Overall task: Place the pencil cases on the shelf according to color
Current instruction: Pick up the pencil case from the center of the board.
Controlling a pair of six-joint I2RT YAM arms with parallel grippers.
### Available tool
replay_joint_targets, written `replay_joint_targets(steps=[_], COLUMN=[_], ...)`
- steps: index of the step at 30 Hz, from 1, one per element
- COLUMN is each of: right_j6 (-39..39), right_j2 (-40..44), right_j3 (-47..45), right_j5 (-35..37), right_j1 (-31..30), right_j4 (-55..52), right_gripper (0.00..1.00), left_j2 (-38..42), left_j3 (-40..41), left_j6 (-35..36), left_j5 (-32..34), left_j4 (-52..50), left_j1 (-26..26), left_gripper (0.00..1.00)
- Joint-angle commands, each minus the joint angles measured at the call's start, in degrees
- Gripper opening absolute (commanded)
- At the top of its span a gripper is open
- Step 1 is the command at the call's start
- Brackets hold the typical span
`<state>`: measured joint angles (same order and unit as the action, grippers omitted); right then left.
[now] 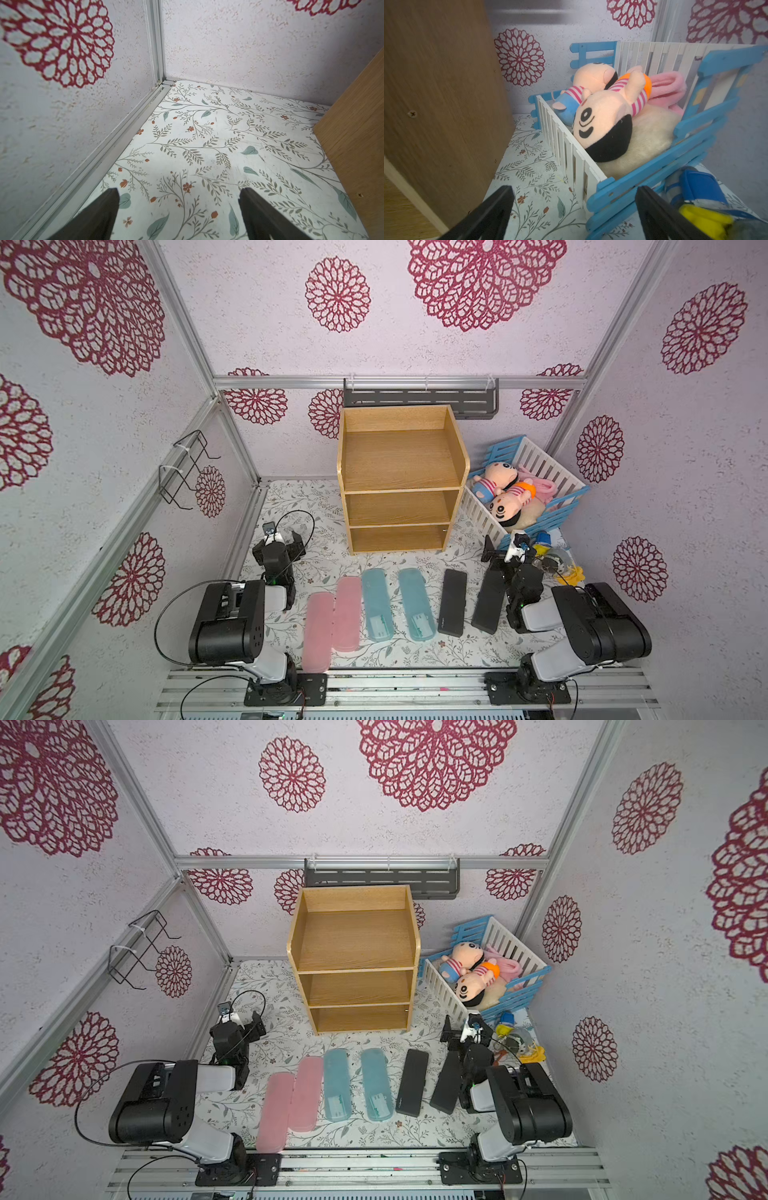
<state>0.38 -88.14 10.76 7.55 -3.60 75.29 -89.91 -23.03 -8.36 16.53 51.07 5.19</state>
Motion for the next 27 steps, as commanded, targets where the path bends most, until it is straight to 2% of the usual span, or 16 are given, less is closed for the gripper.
replay_joint_targets(steps=[1,21,23,24,25,27], right_j6=[-1.12,-1.00,-0.93,-0.60,0.07,7.03], right_j2=[0.42,0.40,0.86,2.04,4.25,10.12], right_j3=[1.41,1.66,1.21,1.74,3.49,10.30], right_j5=[-0.72,-1.18,-0.81,0.07,2.36,10.24], right_j1=[0.21,0.37,0.30,0.19,0.10,0.22], right_j4=[0.74,0.30,0.78,-0.93,-6.04,-26.17], right_gripper=[0.99,0.99,0.99,0.99,0.99,0.99], left_j2=[1.06,1.42,4.70,7.53,10.27,14.13], left_j3=[-0.88,-0.48,-0.54,-1.42,-2.91,-6.86], left_j6=[0.28,0.20,0.24,-0.53,-1.11,-3.08], left_j5=[-0.70,-1.51,2.37,7.09,12.65,20.61], left_j4=[-0.60,0.37,-1.91,-6.30,-11.24,-20.85], left_j1=[0.54,0.85,-0.37,-1.59,-3.22,-5.04], left_gripper=[0.97,0.97,0.97,0.97,0.97,0.97])
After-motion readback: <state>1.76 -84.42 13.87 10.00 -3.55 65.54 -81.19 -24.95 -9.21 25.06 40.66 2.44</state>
